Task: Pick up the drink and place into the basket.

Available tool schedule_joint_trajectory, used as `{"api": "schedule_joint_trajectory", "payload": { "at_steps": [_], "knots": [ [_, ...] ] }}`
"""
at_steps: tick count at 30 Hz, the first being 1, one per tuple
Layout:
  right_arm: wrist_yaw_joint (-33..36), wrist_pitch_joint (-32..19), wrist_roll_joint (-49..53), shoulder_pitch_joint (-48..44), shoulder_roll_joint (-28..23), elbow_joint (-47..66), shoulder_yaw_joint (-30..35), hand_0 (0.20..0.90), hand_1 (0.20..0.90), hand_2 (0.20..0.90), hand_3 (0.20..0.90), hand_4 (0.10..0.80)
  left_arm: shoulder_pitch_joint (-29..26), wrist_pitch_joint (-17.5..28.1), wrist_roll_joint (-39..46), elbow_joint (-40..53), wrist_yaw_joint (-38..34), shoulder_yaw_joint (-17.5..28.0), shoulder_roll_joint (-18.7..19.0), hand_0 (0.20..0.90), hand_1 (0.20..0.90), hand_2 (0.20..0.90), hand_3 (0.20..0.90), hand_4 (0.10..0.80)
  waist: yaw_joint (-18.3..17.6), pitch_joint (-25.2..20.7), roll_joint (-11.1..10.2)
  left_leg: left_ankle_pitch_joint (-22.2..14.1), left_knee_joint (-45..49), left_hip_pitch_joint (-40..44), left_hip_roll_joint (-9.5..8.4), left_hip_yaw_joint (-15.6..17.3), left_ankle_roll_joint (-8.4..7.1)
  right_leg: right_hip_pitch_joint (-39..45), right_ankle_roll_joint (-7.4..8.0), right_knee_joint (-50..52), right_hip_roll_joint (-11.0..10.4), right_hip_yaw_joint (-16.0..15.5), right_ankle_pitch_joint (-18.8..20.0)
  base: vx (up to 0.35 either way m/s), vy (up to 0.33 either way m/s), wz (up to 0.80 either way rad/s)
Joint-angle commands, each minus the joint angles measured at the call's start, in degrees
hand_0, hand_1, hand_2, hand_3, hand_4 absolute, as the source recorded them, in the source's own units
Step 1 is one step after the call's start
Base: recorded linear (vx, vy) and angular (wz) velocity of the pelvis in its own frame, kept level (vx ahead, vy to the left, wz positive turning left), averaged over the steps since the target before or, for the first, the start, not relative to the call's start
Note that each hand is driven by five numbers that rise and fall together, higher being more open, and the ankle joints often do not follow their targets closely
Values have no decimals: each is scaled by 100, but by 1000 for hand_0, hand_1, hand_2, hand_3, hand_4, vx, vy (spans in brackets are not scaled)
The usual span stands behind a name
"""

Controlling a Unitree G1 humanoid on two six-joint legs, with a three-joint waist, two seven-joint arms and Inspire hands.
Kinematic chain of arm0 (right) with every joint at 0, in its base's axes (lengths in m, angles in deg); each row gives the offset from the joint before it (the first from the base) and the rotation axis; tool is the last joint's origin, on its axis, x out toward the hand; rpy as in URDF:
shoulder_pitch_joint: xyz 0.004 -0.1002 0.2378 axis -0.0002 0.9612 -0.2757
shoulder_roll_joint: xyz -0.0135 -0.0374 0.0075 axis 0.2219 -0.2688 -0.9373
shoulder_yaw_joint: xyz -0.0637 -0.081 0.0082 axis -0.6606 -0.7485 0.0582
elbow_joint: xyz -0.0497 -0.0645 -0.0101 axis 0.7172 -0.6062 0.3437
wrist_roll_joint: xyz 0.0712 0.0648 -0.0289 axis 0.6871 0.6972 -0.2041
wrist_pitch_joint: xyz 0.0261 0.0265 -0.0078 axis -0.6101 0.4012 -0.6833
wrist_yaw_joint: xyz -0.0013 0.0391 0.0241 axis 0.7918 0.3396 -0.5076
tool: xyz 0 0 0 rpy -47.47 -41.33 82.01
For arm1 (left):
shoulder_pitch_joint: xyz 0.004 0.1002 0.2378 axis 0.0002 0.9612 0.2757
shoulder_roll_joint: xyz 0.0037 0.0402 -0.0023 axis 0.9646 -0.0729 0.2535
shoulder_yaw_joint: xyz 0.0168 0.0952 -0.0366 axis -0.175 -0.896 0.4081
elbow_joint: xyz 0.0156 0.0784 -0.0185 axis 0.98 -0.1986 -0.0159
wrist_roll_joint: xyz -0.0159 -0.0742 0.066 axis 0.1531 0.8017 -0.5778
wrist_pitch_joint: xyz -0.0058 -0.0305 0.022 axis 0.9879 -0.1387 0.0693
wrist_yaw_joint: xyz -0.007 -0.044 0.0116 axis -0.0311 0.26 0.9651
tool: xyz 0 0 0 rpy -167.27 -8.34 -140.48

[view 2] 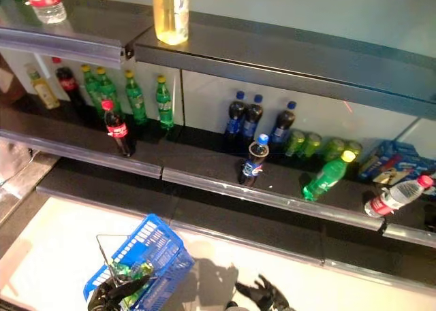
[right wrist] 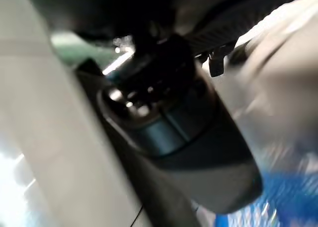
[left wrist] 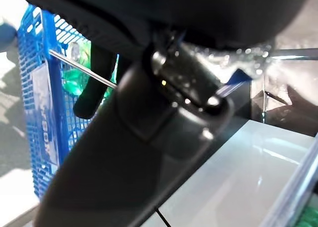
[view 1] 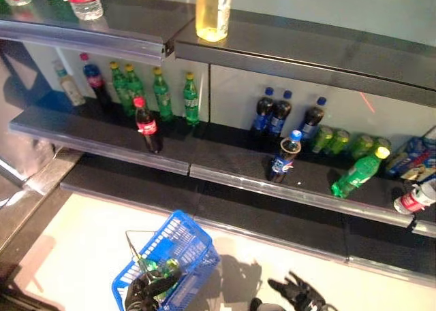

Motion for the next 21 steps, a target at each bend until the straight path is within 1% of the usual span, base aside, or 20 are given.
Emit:
{"api": "schedule_joint_trajectory", "payload": {
  "at_steps": [1,2,3,4,5,6,7,8,9,10,11,12,13,14,16,17,18,19,20,21],
  "knots": [
    [145,-423,-737,-405,-36,427,139,900,900,900,900,800,-300,786,81,584,51,256,257,300,300,300,200,100,119,100,-42,-379,621,-172,-32,-165,209,-2,149,246,-283,-513,261,-82,-206,-50],
    [78,-345,-964,-489,-36,174,94,900,900,900,900,800,-275,755,303,586,-50,388,257,300,300,300,200,100,201,145,-5,-362,643,-101,67,29,161,-23,172,467,-379,-912,200,-112,-236,-36],
    [46,-364,-1041,-530,-33,47,85,900,900,900,900,800,-277,769,399,561,-80,437,256,300,300,300,200,100,228,151,6,-350,635,-85,103,76,136,-33,178,489,-408,-1013,199,-141,-285,-63],
    [28,-458,-1195,-613,-32,-233,47,900,900,900,900,800,-305,818,554,449,-100,497,244,300,300,300,200,100,250,157,22,-333,594,-67,163,121,103,-42,140,477,-370,-1087,175,-107,-341,-108],
    [40,-490,-1388,-707,-39,-519,-17,900,900,900,900,800,-351,868,697,313,-121,586,219,300,300,300,200,100,243,160,14,-331,617,-61,228,98,92,-78,31,446,-210,-1018,140,-86,-389,-127],
    [34,-501,-1461,-735,-46,-655,-44,900,900,900,900,800,-364,904,758,255,-121,642,208,300,300,300,200,100,241,156,2,-332,659,-67,274,85,76,-83,-29,425,-124,-983,120,-54,-408,-93],
    [-3,-553,-1530,-755,-64,-838,-79,900,900,900,900,800,-365,949,849,204,-144,711,187,300,300,300,200,100,232,154,-27,-331,740,-83,356,62,37,-75,-112,381,11,-909,91,-28,-277,-38],
    [-16,-562,-1541,-762,-69,-883,-86,900,900,900,900,800,-365,963,888,191,-164,731,181,300,300,300,200,100,229,156,-35,-332,771,-89,386,54,22,-69,-138,363,54,-886,83,-58,-478,-30],
    [-159,-625,-1579,-759,-110,-1234,-63,900,900,900,900,800,-405,1086,1161,-64,-108,909,114,300,300,300,200,100,235,180,-61,94,1042,-290,703,10,-175,39,-317,182,398,-773,77,-54,-390,-31],
    [-180,-636,-1602,-763,-115,-1294,-52,900,900,900,900,800,-420,1104,1214,-92,-121,939,102,300,300,300,200,100,234,189,-61,184,1072,-330,765,41,-204,62,-351,161,455,-787,65,-48,-340,-44],
    [-180,-636,-1602,-764,-115,-1295,-52,900,900,900,900,800,-421,1105,1214,-92,-120,939,103,300,300,300,200,100,234,189,-60,185,1072,-330,766,40,-204,63,-352,159,456,-788,65,-13,-256,-28],
    [-222,-715,-1621,-707,-128,-1512,7,900,900,900,900,800,-535,1059,1500,-219,-139,1050,99,300,300,300,200,100,200,214,-80,503,1202,-532,964,260,-340,250,-442,26,627,-865,-46,-32,-284,-10],
    [-236,-733,-1583,-704,-136,-1588,33,900,900,900,900,800,-608,1048,1520,-291,-143,1057,102,300,300,300,200,100,172,222,-118,484,1419,-631,986,337,-352,302,-496,-54,645,-929,-54,-66,-328,26],
    [-226,-738,-1532,-718,-142,-1660,38,900,900,900,900,800,-657,1040,1495,-343,-167,1059,85,300,300,300,200,100,172,212,-149,377,1565,-682,916,324,-312,302,-516,-109,619,-978,-29,-101,-151,31],
    [-180,-679,-1396,-806,-168,-1813,41,900,900,900,900,800,-687,1060,1510,-482,-128,1068,33,300,300,300,200,100,211,166,-212,-79,1987,-768,499,2,-151,241,-514,-214,518,-943,64,-145,-76,9],
    [-154,-624,-1301,-878,-209,-1874,64,900,900,900,900,800,-663,1131,1548,-535,-106,1058,-33,300,300,300,200,100,270,123,-272,-327,2295,-911,-11,-337,56,122,-530,-309,416,-871,224,-143,-26,-6],
    [-154,-624,-1301,-878,-209,-1874,64,900,900,900,900,800,-663,1131,1548,-535,-106,1058,-33,300,300,300,200,100,270,123,-272,-327,2295,-911,-11,-337,56,122,-530,-309,416,-871,224,-163,0,-34],
    [-222,-555,-1324,-939,-278,-1900,112,900,900,900,900,800,-576,1203,1707,-529,-142,1078,-117,300,300,300,200,100,350,84,-237,-638,2583,-1012,-664,-787,179,79,-515,-392,433,-704,270,-49,13,-30],
    [-222,-555,-1324,-939,-278,-1900,112,900,900,900,900,800,-576,1203,1707,-529,-142,1078,-117,300,300,300,200,100,350,84,-237,-638,2583,-1012,-664,-787,179,79,-515,-392,433,-704,270,-88,31,-59],
    [-256,-562,-1323,-973,-299,-1966,147,900,900,900,900,800,-511,1230,1839,-592,-146,1118,-147,300,300,300,200,100,406,55,-174,-819,2654,-1076,-1132,-1095,290,61,-494,-430,497,-557,309,-71,50,-35]
  ]
}}
